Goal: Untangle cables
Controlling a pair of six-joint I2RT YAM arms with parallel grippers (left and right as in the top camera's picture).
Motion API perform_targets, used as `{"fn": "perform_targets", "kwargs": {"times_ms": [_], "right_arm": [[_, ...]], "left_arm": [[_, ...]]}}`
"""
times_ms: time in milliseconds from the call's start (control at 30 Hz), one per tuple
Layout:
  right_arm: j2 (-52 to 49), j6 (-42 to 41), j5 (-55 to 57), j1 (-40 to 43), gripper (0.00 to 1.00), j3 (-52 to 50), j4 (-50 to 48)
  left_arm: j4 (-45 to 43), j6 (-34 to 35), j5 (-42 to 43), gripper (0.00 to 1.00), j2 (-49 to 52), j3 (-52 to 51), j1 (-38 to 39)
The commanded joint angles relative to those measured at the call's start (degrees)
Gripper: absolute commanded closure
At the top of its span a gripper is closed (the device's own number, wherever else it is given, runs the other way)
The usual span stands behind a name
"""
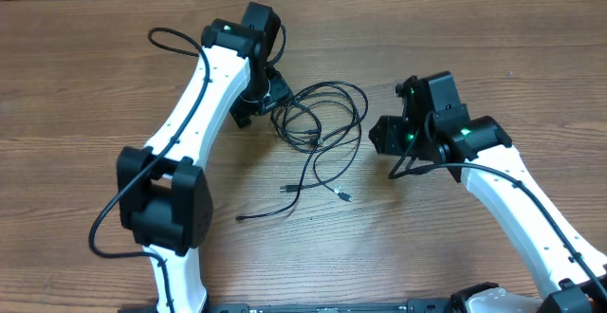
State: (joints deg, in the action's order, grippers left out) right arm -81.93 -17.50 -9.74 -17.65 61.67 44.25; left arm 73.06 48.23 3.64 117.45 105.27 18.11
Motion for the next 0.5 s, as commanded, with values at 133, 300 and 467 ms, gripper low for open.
{"fn": "perform_targets", "kwargs": {"times_ms": [133,300,467], "right_arm": [[0.2,1.0,2.0,0.0,0.49,1.9,0.7],[0.2,1.1,2.0,0.0,0.49,1.9,1.0],[0.2,1.1,2.0,0.0,0.49,1.9,0.9]], "left_arm": [[-1.3,1.6,-1.1,0.30,7.1,-0.7,-0.3],[-2.9,2.1,1.8,0.33,11.0,-0.7,-1.3],[-4.6,2.1,3.8,0.41,13.2,-0.7,-2.3]]}}
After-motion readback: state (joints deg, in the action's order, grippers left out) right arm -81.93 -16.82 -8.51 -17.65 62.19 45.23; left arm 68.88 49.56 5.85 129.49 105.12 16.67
